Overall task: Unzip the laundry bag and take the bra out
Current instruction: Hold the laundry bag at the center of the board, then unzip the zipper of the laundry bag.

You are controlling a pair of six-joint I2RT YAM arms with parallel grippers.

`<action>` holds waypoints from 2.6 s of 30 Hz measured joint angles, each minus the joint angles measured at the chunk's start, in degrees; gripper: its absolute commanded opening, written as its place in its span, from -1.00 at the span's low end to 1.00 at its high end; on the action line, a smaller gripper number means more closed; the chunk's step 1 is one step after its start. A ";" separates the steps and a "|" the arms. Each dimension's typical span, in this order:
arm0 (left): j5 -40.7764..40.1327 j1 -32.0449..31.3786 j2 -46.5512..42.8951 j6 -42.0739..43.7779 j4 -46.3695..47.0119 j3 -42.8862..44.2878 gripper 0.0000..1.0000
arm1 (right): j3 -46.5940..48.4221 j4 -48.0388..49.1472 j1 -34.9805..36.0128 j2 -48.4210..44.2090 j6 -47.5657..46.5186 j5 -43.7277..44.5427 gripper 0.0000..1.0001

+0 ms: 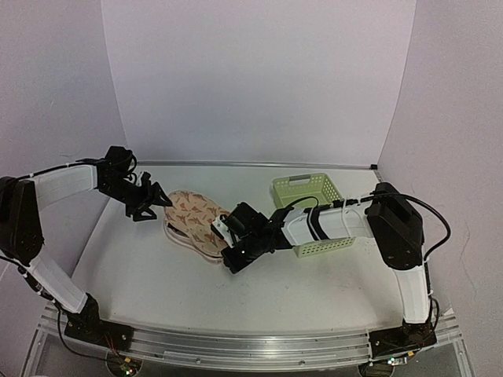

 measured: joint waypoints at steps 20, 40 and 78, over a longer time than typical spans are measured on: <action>2.51 -13.22 -9.99 -30.86 28.20 -24.35 0.97 | 12.39 -1.51 0.00 4.50 -0.52 -3.69 -1.00; -0.81 -15.17 2.12 -41.09 42.32 -24.90 0.18 | 8.87 -0.85 0.37 4.09 -0.50 -3.85 -1.00; 7.67 -14.67 3.89 -27.69 40.04 -23.12 -1.00 | -7.02 2.51 0.63 -7.32 -4.11 -1.44 -1.00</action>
